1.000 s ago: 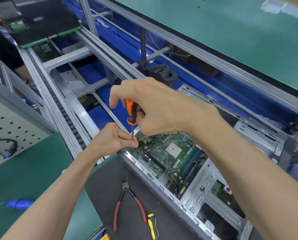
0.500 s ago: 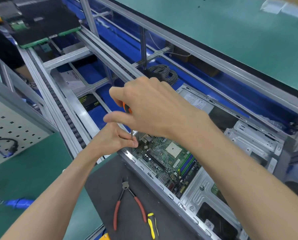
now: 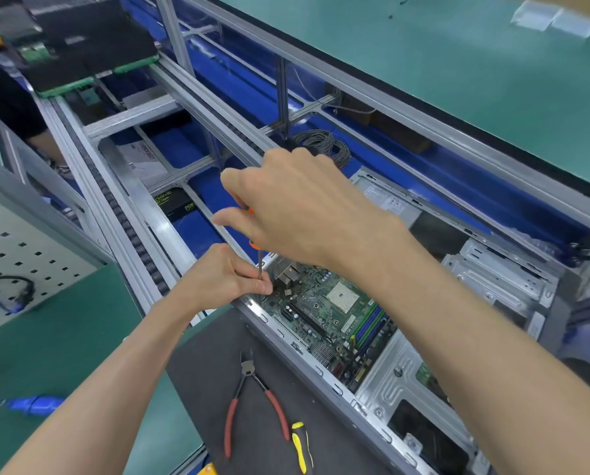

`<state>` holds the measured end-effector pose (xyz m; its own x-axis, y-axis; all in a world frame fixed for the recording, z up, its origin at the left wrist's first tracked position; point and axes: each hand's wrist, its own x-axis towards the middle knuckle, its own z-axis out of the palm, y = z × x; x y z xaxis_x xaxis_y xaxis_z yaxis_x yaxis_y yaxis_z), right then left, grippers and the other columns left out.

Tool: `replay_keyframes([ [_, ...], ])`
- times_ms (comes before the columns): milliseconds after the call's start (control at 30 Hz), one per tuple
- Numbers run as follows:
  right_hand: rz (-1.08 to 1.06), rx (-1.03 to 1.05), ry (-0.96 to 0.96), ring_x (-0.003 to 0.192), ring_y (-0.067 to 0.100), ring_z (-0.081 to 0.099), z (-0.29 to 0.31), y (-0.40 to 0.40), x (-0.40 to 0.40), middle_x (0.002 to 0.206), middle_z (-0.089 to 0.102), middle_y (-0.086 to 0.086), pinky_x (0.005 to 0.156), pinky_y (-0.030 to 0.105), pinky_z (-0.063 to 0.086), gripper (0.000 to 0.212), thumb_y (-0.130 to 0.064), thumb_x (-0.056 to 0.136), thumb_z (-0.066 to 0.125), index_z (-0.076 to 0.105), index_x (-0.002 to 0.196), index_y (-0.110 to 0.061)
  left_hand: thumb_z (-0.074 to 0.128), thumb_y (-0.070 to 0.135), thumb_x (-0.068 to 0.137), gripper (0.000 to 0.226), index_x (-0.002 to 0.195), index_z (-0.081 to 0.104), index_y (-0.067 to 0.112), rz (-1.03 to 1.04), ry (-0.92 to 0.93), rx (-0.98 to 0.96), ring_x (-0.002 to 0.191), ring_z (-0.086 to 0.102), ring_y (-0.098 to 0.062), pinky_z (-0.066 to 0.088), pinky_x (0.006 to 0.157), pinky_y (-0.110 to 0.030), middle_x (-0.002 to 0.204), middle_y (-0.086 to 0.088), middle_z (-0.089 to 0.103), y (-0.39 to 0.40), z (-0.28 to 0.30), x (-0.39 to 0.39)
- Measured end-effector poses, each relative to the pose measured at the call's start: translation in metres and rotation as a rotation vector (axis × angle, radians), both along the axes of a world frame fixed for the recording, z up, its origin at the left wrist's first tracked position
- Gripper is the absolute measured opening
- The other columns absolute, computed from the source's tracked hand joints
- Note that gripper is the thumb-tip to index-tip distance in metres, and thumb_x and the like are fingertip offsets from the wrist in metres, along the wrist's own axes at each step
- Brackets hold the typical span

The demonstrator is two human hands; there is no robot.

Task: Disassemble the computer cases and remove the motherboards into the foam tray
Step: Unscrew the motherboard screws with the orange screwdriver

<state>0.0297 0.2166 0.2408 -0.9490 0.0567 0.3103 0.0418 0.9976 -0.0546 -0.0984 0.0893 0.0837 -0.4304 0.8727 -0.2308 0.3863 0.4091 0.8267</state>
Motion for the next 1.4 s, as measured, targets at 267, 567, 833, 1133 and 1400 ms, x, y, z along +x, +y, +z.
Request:
replay_keyframes([
  [267,0.184,-0.32,-0.173,0.065,0.002,0.044,0.008,0.01,0.004,0.076,0.047,-0.011,0.058,0.029,0.042,0.029,-0.023,0.076,0.062,0.056,0.104,-0.025,0.082,0.05,0.064,0.01,0.068,0.078,0.042,-0.009,0.034,-0.02,0.09,0.065,-0.044,0.054,0.084,-0.058,0.078,-0.008,0.075,0.0,0.002,-0.001],
  [567,0.226,-0.287,-0.244,0.075,0.009,0.052,0.009,0.012,-0.001,0.082,0.052,-0.009,0.066,0.032,0.046,0.026,-0.013,0.075,0.062,0.06,0.099,-0.022,0.08,0.056,0.056,0.018,0.068,0.079,0.042,-0.027,0.008,-0.015,0.089,0.067,-0.04,0.055,0.085,-0.057,0.076,0.002,0.076,0.002,0.004,0.0],
  [833,-0.005,-0.001,-0.07,0.058,0.019,0.026,0.006,-0.002,-0.003,0.071,0.022,-0.005,0.053,0.034,0.025,0.032,-0.045,0.099,0.051,0.036,0.088,-0.019,0.085,0.035,0.076,0.012,0.071,0.079,0.043,-0.022,0.059,-0.094,0.085,0.062,-0.045,0.054,0.082,-0.055,0.082,-0.012,0.075,0.004,0.005,0.0],
  [1133,0.169,-0.235,-0.14,0.067,0.013,0.048,0.008,0.008,0.005,0.079,0.047,-0.008,0.06,0.038,0.044,0.019,-0.035,0.083,0.063,0.053,0.094,-0.023,0.085,0.033,0.076,0.014,0.071,0.077,0.044,-0.064,0.085,-0.107,0.08,0.068,-0.011,0.055,0.079,-0.043,0.076,0.012,0.075,0.004,0.009,-0.001],
  [1400,0.211,-0.243,-0.228,0.077,0.013,0.053,0.011,0.009,0.0,0.078,0.051,-0.009,0.066,0.033,0.044,0.027,-0.01,0.077,0.06,0.059,0.101,-0.02,0.089,0.034,0.07,0.011,0.072,0.079,0.038,-0.024,0.036,-0.076,0.09,0.066,-0.042,0.054,0.084,-0.057,0.078,-0.015,0.074,0.004,0.01,0.001],
])
